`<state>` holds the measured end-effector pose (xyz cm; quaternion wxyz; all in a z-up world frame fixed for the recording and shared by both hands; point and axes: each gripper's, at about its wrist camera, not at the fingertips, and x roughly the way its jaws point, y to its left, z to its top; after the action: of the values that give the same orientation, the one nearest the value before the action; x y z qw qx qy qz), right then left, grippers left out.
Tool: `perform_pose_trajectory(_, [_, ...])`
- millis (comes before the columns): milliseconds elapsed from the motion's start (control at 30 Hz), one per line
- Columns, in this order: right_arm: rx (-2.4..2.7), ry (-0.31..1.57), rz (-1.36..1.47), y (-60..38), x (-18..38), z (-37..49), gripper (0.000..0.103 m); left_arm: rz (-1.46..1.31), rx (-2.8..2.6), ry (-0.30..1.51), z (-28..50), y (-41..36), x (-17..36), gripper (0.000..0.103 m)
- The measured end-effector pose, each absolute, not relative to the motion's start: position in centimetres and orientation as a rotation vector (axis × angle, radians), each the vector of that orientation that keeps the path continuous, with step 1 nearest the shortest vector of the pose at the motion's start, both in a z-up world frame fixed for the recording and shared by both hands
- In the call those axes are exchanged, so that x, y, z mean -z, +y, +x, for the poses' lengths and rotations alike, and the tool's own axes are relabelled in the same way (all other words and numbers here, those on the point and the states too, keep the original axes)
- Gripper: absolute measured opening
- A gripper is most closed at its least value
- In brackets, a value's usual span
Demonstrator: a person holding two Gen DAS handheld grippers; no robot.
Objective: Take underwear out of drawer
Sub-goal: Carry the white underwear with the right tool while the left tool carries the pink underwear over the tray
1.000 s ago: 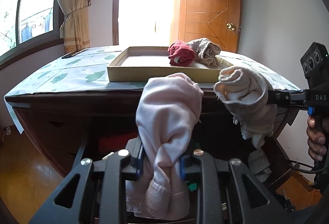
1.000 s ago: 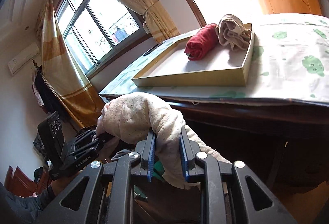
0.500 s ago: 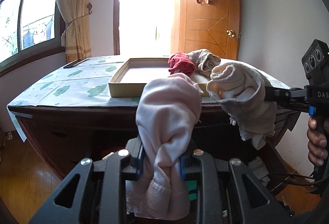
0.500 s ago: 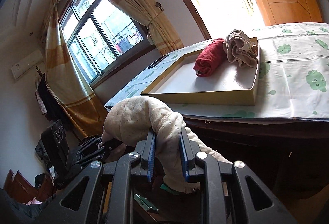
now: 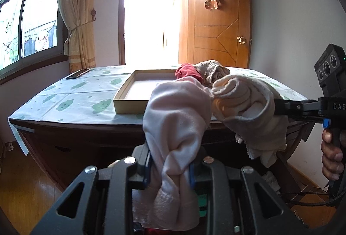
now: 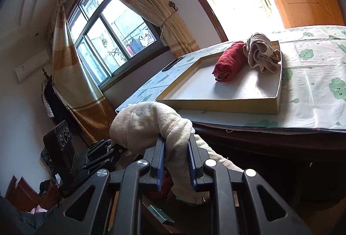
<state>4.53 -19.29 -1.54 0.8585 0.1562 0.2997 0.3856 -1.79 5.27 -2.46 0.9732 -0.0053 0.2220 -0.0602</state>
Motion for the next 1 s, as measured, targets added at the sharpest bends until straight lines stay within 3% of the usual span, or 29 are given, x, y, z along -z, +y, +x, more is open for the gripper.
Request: perform_pose_trajectory(1000, [-0.938,0.657,0.156,-13.7,-0.2,4.5,0.017,0.031,0.132,0.368,0.8,4.3,-1.8,0.023])
